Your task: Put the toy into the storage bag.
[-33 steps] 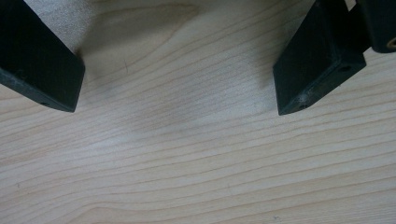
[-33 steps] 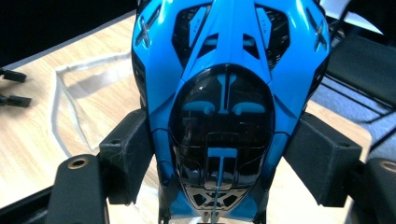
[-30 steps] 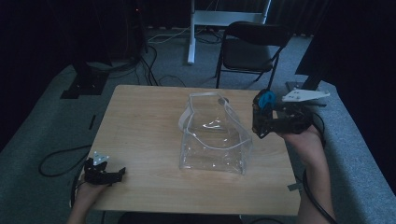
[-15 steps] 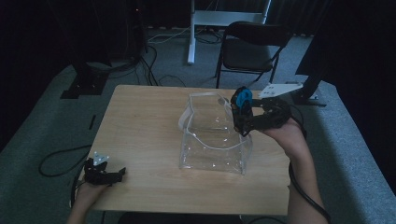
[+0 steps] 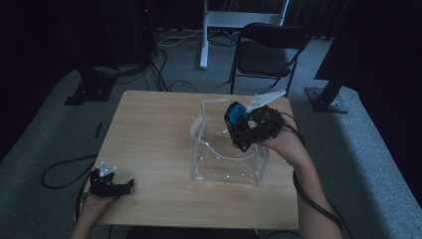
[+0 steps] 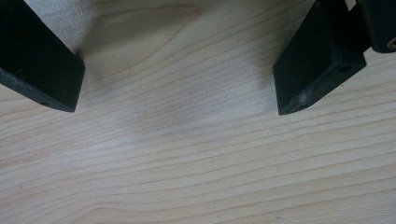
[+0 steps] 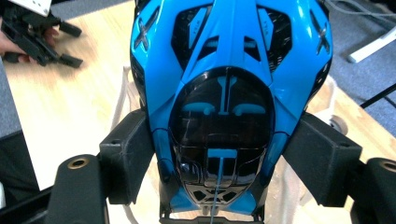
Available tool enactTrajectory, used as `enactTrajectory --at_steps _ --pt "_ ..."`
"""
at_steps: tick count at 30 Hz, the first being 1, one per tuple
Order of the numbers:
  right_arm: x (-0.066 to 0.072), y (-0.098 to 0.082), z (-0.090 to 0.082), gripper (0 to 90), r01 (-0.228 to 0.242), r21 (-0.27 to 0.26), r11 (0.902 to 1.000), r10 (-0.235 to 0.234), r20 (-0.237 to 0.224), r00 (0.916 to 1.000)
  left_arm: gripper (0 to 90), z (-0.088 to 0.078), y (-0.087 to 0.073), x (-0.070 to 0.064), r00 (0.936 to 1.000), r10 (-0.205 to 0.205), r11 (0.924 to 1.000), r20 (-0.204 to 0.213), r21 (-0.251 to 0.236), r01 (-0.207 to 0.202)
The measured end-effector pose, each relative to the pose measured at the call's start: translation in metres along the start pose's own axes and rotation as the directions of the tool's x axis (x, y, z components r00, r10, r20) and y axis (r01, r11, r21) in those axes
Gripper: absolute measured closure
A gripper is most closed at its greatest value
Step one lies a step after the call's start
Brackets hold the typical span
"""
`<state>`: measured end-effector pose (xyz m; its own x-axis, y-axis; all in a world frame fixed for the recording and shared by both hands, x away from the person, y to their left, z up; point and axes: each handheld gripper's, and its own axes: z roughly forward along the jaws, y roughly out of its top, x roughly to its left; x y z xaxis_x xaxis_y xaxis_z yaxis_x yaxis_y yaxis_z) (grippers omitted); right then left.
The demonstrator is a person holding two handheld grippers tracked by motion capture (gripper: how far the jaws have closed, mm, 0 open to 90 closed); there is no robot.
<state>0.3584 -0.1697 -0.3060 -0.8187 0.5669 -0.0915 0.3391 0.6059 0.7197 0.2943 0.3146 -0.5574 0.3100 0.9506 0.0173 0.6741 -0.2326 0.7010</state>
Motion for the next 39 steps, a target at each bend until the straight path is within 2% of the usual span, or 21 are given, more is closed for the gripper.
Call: enactTrajectory --at_steps 5,13,20,23,24,29,30,33,35,39 --pt "0.003 -0.001 0.017 26.3 0.015 0.052 0.9985 -0.013 -0.031 0.9994 2.5 0.0 0.0 0.0 1.0 0.0 1.0 0.0 0.0 0.0" --pt "0.006 -0.008 0.038 26.3 0.045 0.133 0.9901 -0.037 -0.065 0.9972 2.5 0.0 0.0 0.0 1.0 0.0 1.0 0.0 0.0 0.0" --pt "0.007 -0.012 0.051 26.3 0.077 0.21 0.9746 -0.062 -0.074 0.9953 2.4 0.0 0.0 0.0 1.0 0.0 1.0 0.0 0.0 0.0" --pt "0.008 -0.012 0.055 26.3 0.096 0.243 0.9652 -0.079 -0.082 0.9935 2.5 0.0 0.0 0.0 1.0 0.0 1.0 0.0 -0.001 0.0" --pt "0.008 -0.011 0.057 26.3 0.112 0.263 0.9584 -0.093 -0.083 0.9922 2.5 0.0 0.0 0.0 1.0 0.0 1.0 0.0 0.0 0.0" --pt "0.01 -0.009 0.063 26.3 0.138 0.313 0.9396 -0.111 -0.102 0.9886 2.4 0.0 0.0 0.0 1.0 -0.001 1.0 0.001 0.0 0.001" --pt "0.011 -0.009 0.065 26.3 0.148 0.327 0.9333 -0.119 -0.107 0.9871 2.5 0.0 0.0 0.0 1.0 0.0 1.0 0.001 -0.001 0.0" --pt "0.011 -0.009 0.068 26.3 0.159 0.346 0.9249 -0.126 -0.116 0.9853 2.4 0.0 0.0 0.0 1.0 0.001 1.0 0.002 -0.001 -0.001" --pt "0.01 -0.009 0.069 26.3 0.158 0.35 0.9235 -0.124 -0.116 0.9854 2.4 0.0 0.0 0.0 1.0 0.0 1.0 0.002 -0.001 0.0" --pt "0.009 -0.007 0.076 26.3 0.174 0.389 0.9045 -0.141 -0.113 0.9836 2.4 0.0 0.0 0.0 1.0 0.001 1.0 0.002 -0.001 -0.001"
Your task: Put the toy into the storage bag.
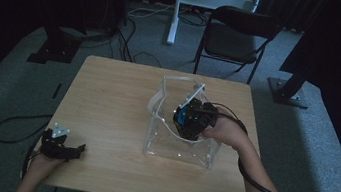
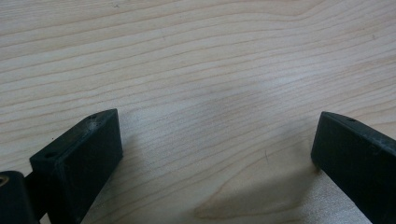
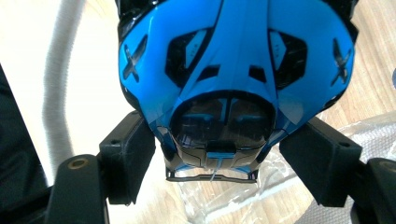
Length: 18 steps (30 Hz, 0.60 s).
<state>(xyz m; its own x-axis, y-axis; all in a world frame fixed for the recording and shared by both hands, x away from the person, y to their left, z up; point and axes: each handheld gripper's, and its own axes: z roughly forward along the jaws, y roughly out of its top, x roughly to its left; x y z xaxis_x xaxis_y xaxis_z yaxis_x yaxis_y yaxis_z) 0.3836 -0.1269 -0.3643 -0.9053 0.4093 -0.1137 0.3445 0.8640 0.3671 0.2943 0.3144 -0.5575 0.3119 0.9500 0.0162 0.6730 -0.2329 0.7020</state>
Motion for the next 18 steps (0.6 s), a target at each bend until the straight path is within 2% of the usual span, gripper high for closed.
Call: enactTrajectory --at_steps 5,9,11,18 --pt "-0.001 0.005 0.006 26.2 0.017 0.045 0.9989 -0.017 -0.002 0.9999 2.4 0.0 0.0 0.0 1.0 0.0 1.0 0.0 0.001 0.0" --pt "-0.003 0.008 0.01 26.3 0.011 0.07 0.9975 -0.012 0.005 0.9999 2.4 0.0 0.0 0.0 1.0 0.0 1.0 0.0 0.001 0.0" --pt "-0.003 0.01 0.013 26.3 0.029 0.105 0.9941 -0.031 0.014 0.9994 2.4 0.0 0.0 0.0 1.0 0.0 1.0 0.0 0.001 0.0" --pt "-0.003 0.015 0.019 26.3 0.059 0.157 0.9858 -0.063 0.021 0.9978 2.4 0.0 0.0 0.0 1.0 0.0 1.0 0.0 0.001 0.0"
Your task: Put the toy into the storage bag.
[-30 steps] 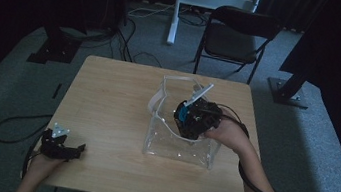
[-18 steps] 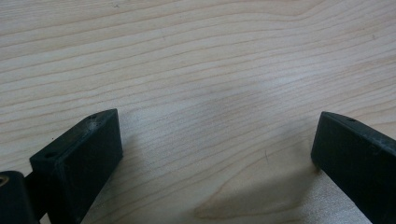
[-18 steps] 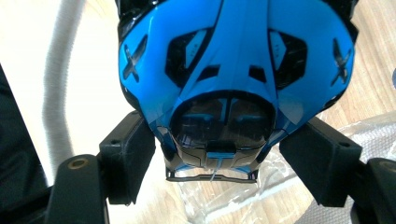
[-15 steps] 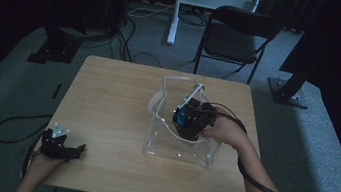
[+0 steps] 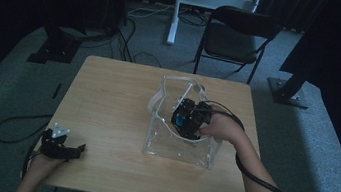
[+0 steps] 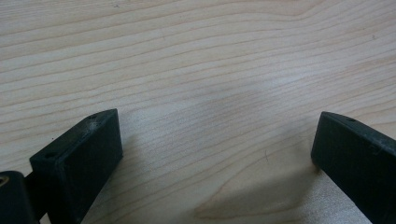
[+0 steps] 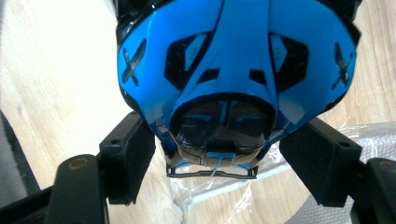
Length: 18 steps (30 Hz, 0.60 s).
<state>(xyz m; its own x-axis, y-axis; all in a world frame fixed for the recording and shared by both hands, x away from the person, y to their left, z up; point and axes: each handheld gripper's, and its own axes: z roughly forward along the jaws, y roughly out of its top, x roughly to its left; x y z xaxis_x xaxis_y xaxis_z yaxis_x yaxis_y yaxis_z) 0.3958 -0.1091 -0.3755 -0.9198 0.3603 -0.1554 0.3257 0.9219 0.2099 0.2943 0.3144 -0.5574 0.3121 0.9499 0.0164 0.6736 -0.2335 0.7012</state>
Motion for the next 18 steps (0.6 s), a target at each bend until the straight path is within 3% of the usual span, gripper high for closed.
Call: enactTrajectory --at_steps 18 --pt "0.002 0.021 0.02 26.2 0.047 0.13 0.9904 -0.049 0.011 0.9987 2.4 0.0 0.0 0.0 1.0 0.003 1.0 -0.001 -0.001 -0.003"
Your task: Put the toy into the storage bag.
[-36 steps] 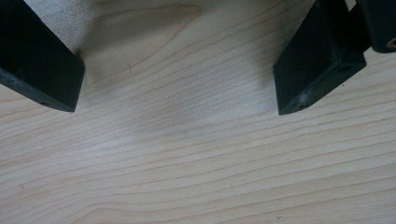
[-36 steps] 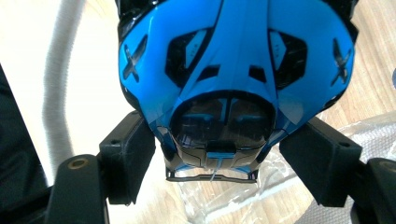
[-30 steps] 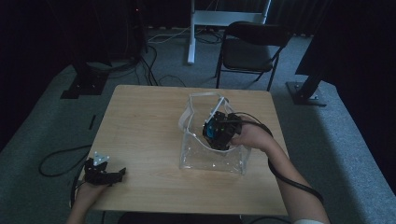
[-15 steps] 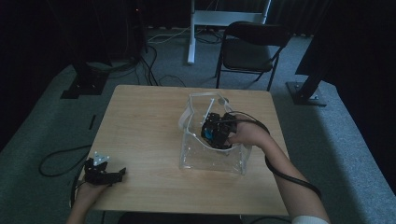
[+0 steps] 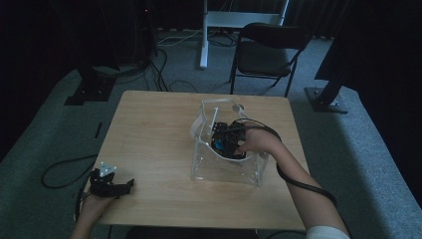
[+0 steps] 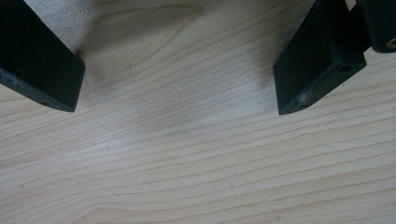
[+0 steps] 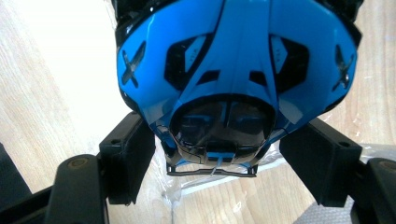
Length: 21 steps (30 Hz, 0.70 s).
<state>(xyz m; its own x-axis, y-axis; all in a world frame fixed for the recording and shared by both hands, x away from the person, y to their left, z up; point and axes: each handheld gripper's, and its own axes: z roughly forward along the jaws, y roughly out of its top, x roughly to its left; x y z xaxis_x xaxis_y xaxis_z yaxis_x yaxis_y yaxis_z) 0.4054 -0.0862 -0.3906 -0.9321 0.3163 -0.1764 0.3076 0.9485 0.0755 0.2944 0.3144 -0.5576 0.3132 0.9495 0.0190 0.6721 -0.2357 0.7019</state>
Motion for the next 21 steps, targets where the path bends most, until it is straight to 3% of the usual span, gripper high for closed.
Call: enactTrajectory --at_steps 3,21 --pt "0.001 0.003 0.005 26.3 0.01 0.036 0.9993 -0.01 0.016 0.9998 2.4 0.0 0.0 0.0 1.0 0.0 1.0 0.0 0.0 0.0" --pt "0.004 0.011 0.024 26.2 0.044 0.108 0.9931 -0.042 -0.022 0.9989 2.4 0.0 0.0 0.0 1.0 -0.002 1.0 0.0 0.0 0.002"
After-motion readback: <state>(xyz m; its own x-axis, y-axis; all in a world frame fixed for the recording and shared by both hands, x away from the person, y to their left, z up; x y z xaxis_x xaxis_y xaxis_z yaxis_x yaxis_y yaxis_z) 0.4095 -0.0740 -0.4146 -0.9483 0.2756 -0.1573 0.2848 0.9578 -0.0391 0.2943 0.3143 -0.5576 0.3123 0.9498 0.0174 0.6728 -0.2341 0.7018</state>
